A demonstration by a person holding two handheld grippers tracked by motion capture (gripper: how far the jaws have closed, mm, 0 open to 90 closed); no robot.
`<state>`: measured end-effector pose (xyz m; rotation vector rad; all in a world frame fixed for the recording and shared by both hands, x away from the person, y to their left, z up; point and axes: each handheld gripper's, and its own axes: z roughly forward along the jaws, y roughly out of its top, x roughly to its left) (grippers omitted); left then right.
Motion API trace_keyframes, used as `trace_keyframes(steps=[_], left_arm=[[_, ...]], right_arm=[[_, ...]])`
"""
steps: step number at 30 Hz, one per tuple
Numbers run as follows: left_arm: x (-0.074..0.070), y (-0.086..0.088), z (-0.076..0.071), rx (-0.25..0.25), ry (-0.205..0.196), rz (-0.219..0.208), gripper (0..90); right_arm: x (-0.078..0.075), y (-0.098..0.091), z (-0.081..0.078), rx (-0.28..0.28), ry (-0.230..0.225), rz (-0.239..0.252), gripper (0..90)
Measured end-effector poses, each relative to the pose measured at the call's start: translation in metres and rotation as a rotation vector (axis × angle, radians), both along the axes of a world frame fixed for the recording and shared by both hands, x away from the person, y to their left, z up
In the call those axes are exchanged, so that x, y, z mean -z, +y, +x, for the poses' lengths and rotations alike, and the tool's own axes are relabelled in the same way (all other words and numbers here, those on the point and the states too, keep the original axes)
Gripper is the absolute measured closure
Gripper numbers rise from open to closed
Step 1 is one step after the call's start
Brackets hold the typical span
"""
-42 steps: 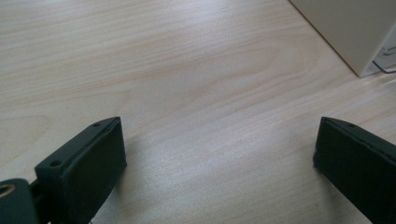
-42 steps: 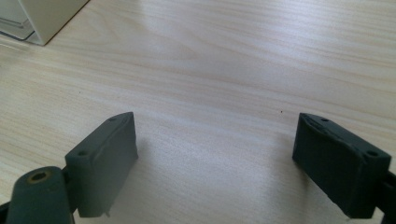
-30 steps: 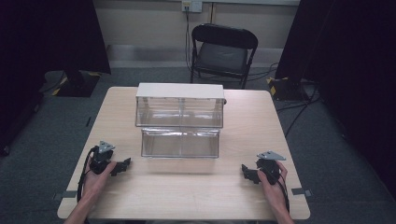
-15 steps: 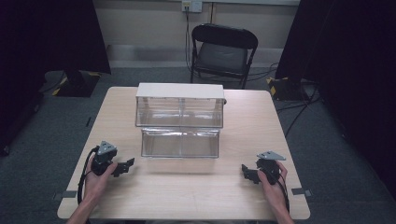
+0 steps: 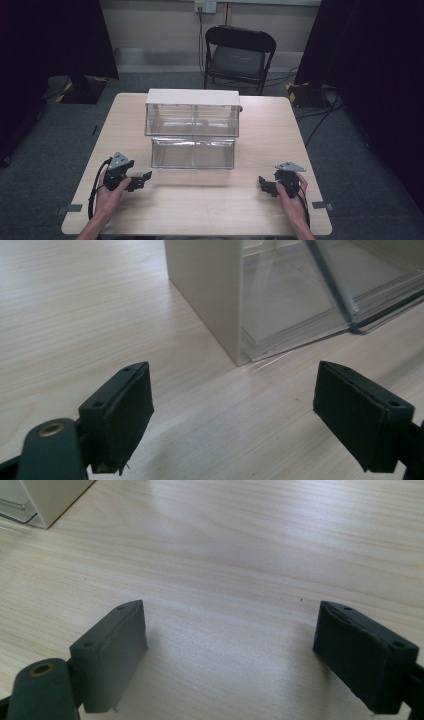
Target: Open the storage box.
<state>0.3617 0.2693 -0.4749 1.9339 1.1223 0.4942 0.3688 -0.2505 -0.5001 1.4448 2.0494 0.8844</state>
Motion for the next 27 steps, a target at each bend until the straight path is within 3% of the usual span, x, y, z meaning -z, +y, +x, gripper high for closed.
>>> trace_keyframes(steps=[24,27], left_arm=[[-0.004,-0.024,0.013,0.084,-0.006,-0.034,14.9],[-0.003,-0.027,0.013,0.088,-0.008,-0.022,15.9]], right_arm=[[0.000,0.000,0.000,0.000,0.000,0.000,13.0],[0.000,0.000,0.000,0.000,0.000,0.000,13.0]])
